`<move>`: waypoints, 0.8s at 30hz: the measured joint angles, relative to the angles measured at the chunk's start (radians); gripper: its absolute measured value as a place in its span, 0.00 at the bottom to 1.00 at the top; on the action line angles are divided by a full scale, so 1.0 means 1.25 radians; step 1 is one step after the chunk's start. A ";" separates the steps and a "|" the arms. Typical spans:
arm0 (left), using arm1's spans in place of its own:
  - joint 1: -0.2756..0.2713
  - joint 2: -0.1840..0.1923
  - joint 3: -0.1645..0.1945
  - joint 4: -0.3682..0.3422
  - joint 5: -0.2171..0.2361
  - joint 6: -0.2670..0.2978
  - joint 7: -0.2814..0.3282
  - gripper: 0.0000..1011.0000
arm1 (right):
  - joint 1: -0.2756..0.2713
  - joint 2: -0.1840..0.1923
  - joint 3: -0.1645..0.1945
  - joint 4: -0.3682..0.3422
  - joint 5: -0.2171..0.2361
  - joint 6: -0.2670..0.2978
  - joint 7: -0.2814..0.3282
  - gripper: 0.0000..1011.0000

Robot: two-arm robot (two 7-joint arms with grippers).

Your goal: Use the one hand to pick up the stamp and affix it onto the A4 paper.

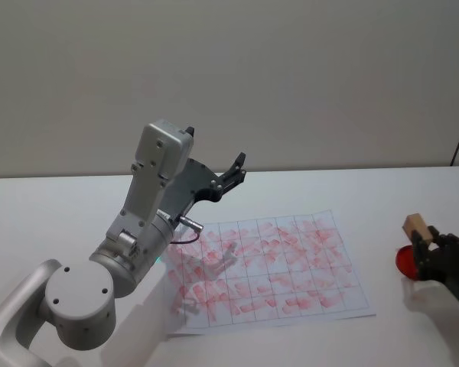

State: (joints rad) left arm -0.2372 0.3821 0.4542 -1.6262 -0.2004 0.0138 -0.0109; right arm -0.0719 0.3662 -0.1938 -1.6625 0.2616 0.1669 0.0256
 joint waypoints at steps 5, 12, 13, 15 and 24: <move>0.000 0.000 0.000 0.000 0.000 0.000 0.000 0.99 | -0.001 0.009 0.011 -0.001 0.003 0.000 -0.013 0.21; 0.000 0.000 0.000 0.000 0.000 0.000 0.000 0.99 | 0.005 0.010 0.015 0.006 0.004 0.013 -0.008 0.21; 0.000 0.000 0.000 0.000 0.000 0.000 0.000 0.99 | 0.007 0.010 0.015 0.007 0.003 0.016 -0.006 0.21; 0.000 0.000 0.000 0.000 0.000 0.000 0.000 0.99 | 0.011 0.008 0.015 0.012 0.003 0.022 0.000 0.21; 0.000 0.000 0.000 0.000 0.000 0.000 0.000 0.99 | 0.024 -0.001 0.013 0.026 0.002 0.049 0.013 0.21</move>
State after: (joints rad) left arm -0.2372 0.3821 0.4542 -1.6262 -0.2004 0.0139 -0.0109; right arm -0.0421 0.3654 -0.1777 -1.6297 0.2636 0.2279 0.0416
